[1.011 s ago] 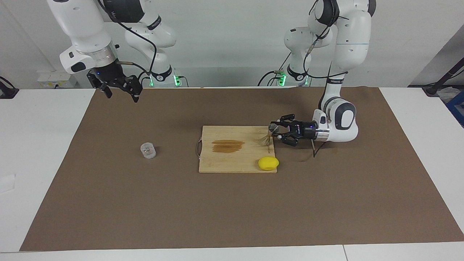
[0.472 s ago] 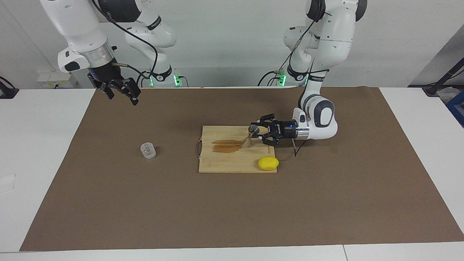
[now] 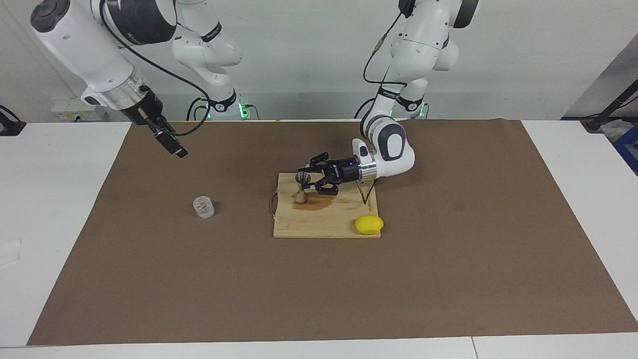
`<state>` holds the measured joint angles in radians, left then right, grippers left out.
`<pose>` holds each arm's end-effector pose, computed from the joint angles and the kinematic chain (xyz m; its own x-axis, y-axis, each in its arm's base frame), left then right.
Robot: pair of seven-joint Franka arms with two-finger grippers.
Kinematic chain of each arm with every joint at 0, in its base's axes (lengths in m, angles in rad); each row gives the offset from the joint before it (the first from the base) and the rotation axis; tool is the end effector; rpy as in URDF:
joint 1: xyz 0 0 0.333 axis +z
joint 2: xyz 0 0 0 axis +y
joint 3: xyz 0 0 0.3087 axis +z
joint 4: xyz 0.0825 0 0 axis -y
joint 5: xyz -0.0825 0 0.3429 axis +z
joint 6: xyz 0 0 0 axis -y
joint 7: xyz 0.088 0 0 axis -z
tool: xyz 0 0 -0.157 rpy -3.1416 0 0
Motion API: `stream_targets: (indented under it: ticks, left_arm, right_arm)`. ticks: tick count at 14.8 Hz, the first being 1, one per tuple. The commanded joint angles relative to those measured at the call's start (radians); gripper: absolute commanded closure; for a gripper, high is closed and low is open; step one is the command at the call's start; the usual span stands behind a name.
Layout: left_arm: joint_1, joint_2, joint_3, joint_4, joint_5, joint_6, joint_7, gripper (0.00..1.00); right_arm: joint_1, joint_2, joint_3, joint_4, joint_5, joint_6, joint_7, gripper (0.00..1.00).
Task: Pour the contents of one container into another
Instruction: 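Carry the dark cup onto the board while the right gripper reaches out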
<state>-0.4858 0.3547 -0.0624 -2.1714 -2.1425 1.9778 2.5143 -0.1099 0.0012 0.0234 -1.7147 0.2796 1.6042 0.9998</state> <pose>0.4486 -0.3804 0.2813 0.1342 0.0001 0.9910 -0.9807 -0.1437 0.1328 0.5067 -0.0013 0.5137 0.4313 -0.8541 -0.2907 -0.8985 -0.4357 -0.0527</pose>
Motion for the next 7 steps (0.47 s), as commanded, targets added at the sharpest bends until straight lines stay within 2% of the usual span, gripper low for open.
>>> stream_targets:
  ticks: [1, 4, 7]
  left_arm:
    - [-0.011, -0.025, 0.018, -0.024, -0.023, 0.016, 0.061, 0.70]
    - [-0.011, -0.037, 0.016, -0.024, -0.022, 0.058, 0.083, 0.69]
    - [-0.011, -0.052, 0.018, -0.024, -0.019, 0.079, 0.086, 0.69]
  right_arm:
    - [-0.045, 0.005, 0.007, -0.083, 0.081, 0.054, 0.043, 0.05]
    - [-0.102, 0.110, 0.007, -0.095, 0.170, 0.056, 0.042, 0.05]
    - [-0.103, 0.198, 0.007, -0.108, 0.188, 0.104, 0.031, 0.05]
